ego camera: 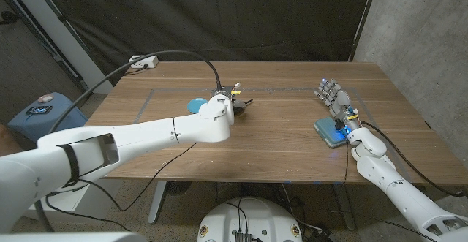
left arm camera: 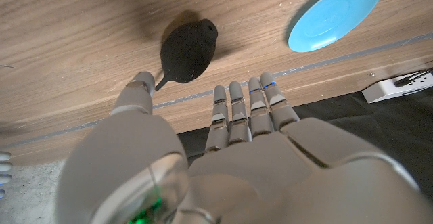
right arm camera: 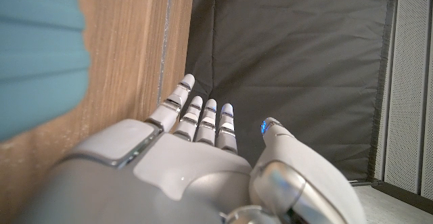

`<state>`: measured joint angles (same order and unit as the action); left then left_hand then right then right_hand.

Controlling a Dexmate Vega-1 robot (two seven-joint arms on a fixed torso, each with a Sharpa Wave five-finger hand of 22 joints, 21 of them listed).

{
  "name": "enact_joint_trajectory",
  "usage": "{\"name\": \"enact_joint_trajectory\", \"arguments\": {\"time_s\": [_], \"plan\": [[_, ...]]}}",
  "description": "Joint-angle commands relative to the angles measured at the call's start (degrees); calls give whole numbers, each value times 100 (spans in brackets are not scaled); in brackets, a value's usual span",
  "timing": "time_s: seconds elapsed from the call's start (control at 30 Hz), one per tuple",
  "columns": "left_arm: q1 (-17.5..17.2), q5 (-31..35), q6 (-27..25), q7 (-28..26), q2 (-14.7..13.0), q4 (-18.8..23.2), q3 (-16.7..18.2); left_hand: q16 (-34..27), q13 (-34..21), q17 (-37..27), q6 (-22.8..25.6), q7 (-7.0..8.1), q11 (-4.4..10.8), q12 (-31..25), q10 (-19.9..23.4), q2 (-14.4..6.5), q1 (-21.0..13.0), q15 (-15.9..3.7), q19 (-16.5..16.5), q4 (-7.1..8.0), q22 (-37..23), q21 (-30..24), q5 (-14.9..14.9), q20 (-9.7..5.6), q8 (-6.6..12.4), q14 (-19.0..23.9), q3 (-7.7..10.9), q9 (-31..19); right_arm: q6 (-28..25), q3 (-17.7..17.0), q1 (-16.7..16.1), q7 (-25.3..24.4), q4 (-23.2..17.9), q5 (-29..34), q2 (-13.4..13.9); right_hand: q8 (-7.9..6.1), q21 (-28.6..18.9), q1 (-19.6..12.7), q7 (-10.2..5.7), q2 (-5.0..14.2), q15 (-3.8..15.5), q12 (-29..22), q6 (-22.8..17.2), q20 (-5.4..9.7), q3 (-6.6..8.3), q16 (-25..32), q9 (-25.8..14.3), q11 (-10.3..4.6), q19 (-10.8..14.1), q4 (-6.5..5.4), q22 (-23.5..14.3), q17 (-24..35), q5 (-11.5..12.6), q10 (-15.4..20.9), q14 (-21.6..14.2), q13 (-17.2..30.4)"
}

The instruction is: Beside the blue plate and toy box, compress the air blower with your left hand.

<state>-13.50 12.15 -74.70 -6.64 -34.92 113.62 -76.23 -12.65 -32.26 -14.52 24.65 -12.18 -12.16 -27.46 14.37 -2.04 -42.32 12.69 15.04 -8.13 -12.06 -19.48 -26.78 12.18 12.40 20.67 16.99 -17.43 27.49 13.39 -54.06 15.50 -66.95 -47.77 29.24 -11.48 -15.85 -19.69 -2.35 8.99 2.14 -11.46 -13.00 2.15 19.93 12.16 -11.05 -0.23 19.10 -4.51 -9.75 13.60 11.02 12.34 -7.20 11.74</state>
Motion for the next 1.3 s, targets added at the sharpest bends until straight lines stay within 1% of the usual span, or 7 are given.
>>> {"name": "enact_joint_trajectory", "arguments": {"time_s": [0.03,0.2,0.4,0.7,0.87,1.03,1.3], "plan": [[-6,-90,-73,-110,-57,81,-27,31,-11,-14,-8,16,-2,20,5,-10,-48,-17,46,-5,-14,19,-33,13,6,51,58,-27,86,-63,-23,-165,-468,281,309,-3,24,47,11,-1,123,-22,-9,93,21,43,-22,20,41,37,-8,6,-11,23,-41,16],[-18,-166,-75,-120,-73,105,-19,33,-16,-14,-12,16,-2,25,3,-10,-59,-19,48,-12,-15,26,-49,13,7,46,63,-29,38,-36,58,-109,-553,318,393,-1,38,39,14,-6,115,-19,-6,87,22,37,-22,-10,35,54,-8,4,-12,15,-24,16],[5,-231,-171,-156,-78,125,-49,33,-22,-18,-11,16,-2,34,-12,-2,-47,-8,46,-5,-16,36,-50,13,9,39,48,-33,-34,13,123,-84,-587,335,420,0,49,35,13,-7,114,-22,-3,82,22,39,-22,11,36,66,-9,4,-12,22,-20,16],[24,-258,-190,-306,-51,63,-102,32,-31,-26,-40,16,-2,47,-27,-7,-56,-13,47,-9,-17,48,-44,13,1,20,24,-34,-46,71,243,19,-423,303,357,-2,67,34,10,-4,112,-25,-6,84,21,42,-22,15,39,81,-9,6,-14,27,-13,16],[67,-254,-181,-350,-24,6,-150,30,-27,-29,-65,17,-1,87,-94,-19,-61,-12,44,-6,-17,55,-49,14,-5,10,22,-32,-56,64,244,72,-384,244,341,-2,76,32,12,-3,113,-23,-6,87,21,46,-22,9,44,91,-9,6,-14,23,-16,16],[125,-222,-141,-379,21,-65,-237,27,-22,-31,-99,17,-1,106,-98,-25,-66,-16,41,-8,-18,61,-54,13,-13,5,24,-28,-84,41,230,68,-437,244,401,-2,85,31,12,-3,104,-25,-7,87,22,47,-22,12,44,98,-10,6,-15,27,-14,16],[137,-228,-80,-385,91,-145,-251,25,-7,-28,-151,16,0,156,-132,-24,-68,-15,44,-10,-19,68,-62,13,-19,2,28,-18,-128,18,193,70,-466,210,436,-3,100,33,12,-1,113,-28,-9,85,21,53,-22,19,50,108,-10,8,-16,32,-17,16]]}}
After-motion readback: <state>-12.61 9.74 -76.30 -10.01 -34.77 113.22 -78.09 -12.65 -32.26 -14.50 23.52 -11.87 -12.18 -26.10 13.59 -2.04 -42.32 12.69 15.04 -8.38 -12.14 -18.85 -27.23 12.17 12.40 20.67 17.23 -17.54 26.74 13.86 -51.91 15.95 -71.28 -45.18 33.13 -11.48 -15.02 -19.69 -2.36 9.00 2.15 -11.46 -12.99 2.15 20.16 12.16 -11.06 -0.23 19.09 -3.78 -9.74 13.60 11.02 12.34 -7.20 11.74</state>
